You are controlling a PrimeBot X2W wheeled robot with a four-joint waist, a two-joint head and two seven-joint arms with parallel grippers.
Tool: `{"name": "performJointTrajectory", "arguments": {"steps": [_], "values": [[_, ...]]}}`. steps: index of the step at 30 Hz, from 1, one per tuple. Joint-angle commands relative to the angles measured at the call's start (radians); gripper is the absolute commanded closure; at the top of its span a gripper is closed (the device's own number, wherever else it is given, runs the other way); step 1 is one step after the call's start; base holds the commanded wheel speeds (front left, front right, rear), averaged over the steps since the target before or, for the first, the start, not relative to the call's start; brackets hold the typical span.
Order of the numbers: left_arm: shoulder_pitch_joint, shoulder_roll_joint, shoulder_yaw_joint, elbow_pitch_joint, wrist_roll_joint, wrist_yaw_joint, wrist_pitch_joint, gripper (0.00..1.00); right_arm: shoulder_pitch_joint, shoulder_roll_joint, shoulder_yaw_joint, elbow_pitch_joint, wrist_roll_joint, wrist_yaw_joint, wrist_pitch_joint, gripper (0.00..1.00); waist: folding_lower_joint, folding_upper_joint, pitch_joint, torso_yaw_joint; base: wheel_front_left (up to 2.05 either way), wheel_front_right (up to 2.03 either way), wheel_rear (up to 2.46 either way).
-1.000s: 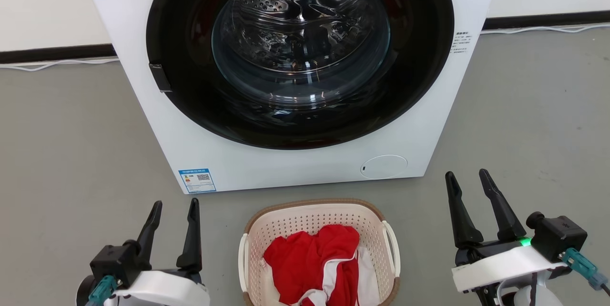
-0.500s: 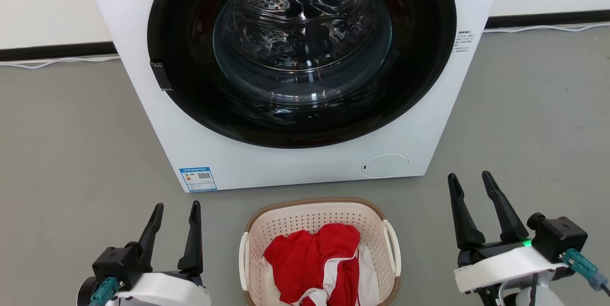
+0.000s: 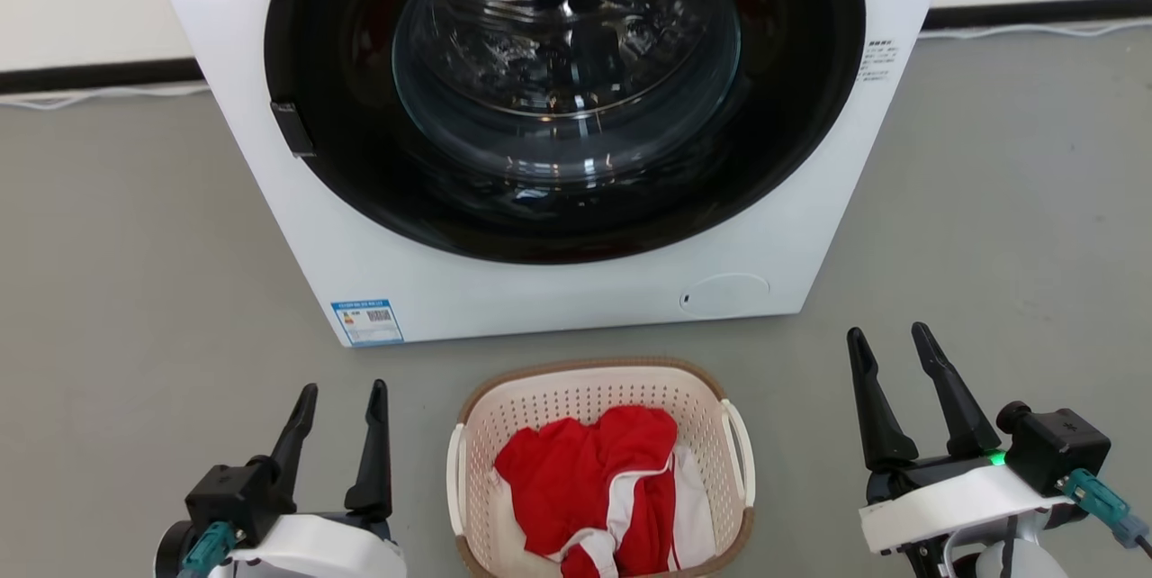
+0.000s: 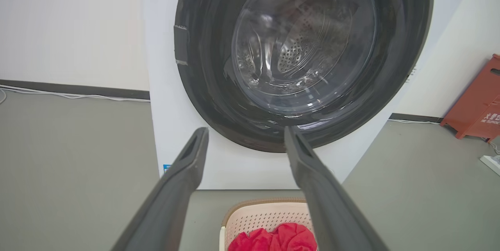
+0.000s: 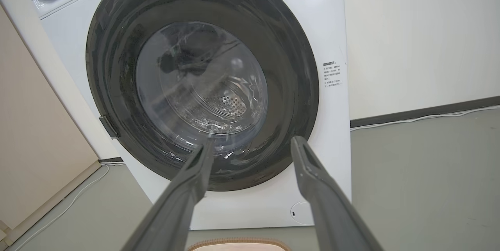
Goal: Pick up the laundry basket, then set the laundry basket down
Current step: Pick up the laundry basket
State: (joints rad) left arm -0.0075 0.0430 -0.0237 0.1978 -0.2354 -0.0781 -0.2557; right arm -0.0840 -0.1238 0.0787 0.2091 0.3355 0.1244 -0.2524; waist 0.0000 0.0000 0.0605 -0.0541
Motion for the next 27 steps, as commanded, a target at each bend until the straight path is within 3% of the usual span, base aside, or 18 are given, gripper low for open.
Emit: {"name": "performJointTrajectory", "arguments": {"steps": [1, 13, 27], "values": [[-0.048, 0.007, 0.020, -0.019, 0.002, 0.007, -0.006, 0.00, -0.028, -0.014, 0.020, -0.019, 0.002, 0.006, -0.009, 0.00, 0.0000, 0.0000, 0.023, 0.001, 0.00, 0.00, 0.00], [-0.185, 0.007, -0.005, 0.076, 0.009, 0.001, -0.006, 0.00, -0.127, -0.030, 0.021, 0.060, 0.023, 0.006, -0.009, 0.00, 0.0000, 0.0000, 0.210, 0.000, 0.00, 0.00, 0.00], [-0.430, 0.007, -0.023, 0.370, -0.004, -0.024, -0.006, 0.00, -0.316, -0.058, 0.041, 0.315, 0.065, 0.006, -0.009, 0.00, 0.0000, 0.0000, 0.435, 0.036, 0.00, 0.00, 0.00]]}}
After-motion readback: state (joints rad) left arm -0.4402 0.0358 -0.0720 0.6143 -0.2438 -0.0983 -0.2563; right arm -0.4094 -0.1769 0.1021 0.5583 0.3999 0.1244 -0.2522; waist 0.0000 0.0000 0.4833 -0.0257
